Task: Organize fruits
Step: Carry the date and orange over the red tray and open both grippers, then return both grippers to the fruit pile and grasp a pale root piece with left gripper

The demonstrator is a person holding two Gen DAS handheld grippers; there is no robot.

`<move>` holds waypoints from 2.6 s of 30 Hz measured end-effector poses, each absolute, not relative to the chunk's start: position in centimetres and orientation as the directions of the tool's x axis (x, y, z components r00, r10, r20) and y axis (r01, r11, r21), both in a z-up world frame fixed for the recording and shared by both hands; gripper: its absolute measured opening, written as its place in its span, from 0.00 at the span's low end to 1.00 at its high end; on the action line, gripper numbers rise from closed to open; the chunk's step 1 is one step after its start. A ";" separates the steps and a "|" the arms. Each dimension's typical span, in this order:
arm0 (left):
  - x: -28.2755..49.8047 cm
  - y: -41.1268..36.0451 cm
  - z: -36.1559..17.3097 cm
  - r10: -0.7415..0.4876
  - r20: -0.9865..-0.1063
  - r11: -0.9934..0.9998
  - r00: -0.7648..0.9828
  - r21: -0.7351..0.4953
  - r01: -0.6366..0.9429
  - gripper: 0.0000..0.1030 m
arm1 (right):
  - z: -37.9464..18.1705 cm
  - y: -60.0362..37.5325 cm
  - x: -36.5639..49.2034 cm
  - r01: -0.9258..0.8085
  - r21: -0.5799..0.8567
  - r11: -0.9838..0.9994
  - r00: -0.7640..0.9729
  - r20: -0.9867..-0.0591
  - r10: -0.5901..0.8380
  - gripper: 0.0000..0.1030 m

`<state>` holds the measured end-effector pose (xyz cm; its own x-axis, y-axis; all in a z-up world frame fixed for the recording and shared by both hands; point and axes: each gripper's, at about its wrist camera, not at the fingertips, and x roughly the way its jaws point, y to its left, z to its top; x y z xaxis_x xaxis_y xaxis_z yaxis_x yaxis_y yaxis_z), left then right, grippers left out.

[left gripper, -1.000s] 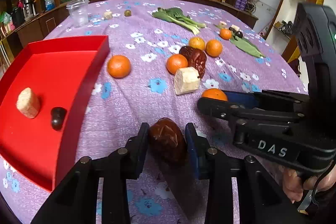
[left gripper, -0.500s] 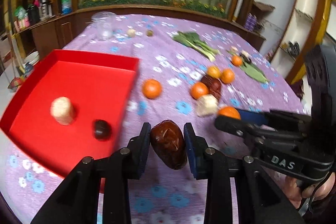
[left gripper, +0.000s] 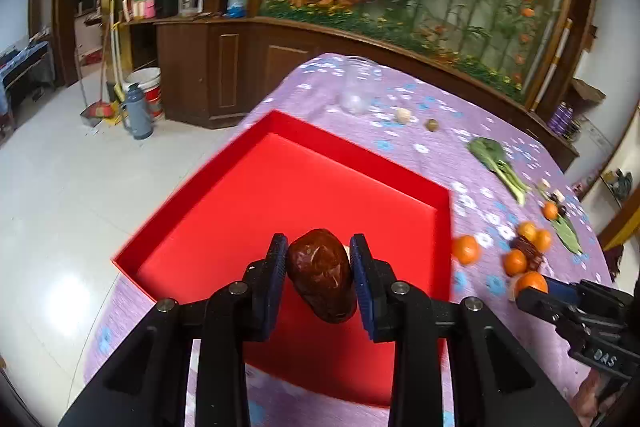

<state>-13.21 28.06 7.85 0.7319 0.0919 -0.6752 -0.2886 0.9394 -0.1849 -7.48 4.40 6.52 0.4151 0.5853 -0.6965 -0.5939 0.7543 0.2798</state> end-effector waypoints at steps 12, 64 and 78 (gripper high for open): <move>-9.4 32.0 5.9 0.097 -0.721 0.919 0.686 -0.200 -0.339 0.30 | 5.4 14.3 -4.2 -0.659 0.242 0.712 0.354 -0.736 0.577 0.36; -10.7 14.6 7.0 -0.109 -0.754 0.977 0.648 -0.203 -0.071 0.66 | 0.8 -12.5 -3.2 -0.241 0.405 0.882 0.497 -0.729 0.471 0.53; -7.5 7.5 3.9 -0.169 -0.787 0.985 0.593 -0.147 0.086 0.65 | 1.0 -12.3 -0.8 -0.251 0.397 0.883 0.513 -0.719 0.469 0.53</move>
